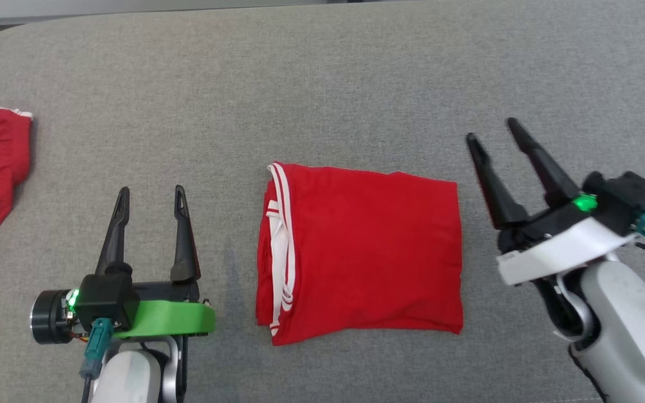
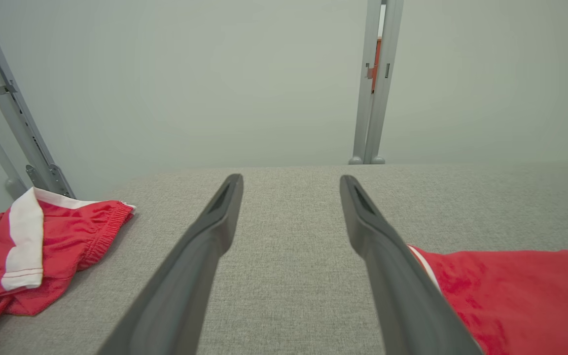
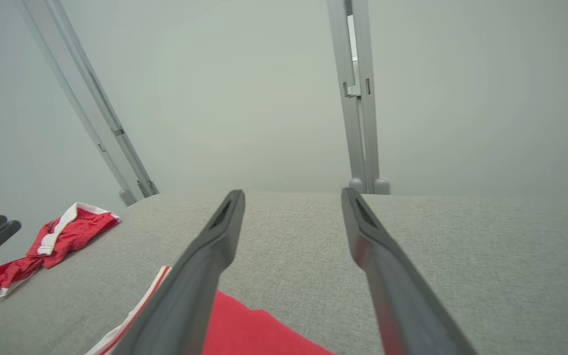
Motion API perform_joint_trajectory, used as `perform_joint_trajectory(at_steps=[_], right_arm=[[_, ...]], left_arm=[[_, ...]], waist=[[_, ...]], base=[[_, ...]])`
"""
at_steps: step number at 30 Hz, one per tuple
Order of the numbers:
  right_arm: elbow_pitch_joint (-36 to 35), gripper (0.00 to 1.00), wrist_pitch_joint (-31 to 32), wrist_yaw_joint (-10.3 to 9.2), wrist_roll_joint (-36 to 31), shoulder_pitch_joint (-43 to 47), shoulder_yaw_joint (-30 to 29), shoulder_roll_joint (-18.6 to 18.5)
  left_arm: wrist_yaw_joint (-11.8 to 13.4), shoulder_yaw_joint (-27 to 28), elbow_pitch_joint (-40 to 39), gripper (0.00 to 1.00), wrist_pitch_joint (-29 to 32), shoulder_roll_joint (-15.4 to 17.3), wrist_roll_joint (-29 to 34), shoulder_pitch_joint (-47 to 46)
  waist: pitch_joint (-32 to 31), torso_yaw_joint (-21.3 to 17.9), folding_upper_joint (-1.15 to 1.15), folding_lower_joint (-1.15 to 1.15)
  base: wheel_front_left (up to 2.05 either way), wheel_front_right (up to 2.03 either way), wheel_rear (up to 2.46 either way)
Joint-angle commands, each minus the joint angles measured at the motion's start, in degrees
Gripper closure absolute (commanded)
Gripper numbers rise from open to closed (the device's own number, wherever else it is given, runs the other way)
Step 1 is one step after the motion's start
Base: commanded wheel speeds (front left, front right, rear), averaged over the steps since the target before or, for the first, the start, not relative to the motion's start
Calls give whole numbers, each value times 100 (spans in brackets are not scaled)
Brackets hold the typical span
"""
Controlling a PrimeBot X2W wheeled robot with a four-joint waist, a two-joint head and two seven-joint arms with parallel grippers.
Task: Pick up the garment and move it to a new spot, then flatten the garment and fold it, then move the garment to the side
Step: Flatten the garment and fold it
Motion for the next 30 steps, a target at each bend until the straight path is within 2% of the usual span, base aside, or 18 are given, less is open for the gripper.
perform_joint_trajectory(at_steps=[1, 6, 12, 30], right_arm=[[-93, 0, -25, -1, -137, 223, -228, -60], [-406, 0, -10, -1, -573, 1002, -1136, -105], [-717, 0, 204, -2, -950, 1728, -1701, 101], [-1276, 0, 857, -2, -1462, 2924, -2109, 608]], left_arm=[[10, 51, 28, 0, -17, 70, 13, 80], [24, 171, 117, 0, -17, 154, 38, 253], [-3, 248, 264, 0, -17, 237, -18, 581], [-35, 176, 642, 0, -11, 296, -139, 1306]], waist=[[-128, -165, 0, 0], [-381, -387, 0, 0], [-743, -517, 0, 0], [-1533, -544, 0, 0]], base=[[0, 0, 0], [0, 0, 0], [0, 0, 0], [0, 0, 0]])
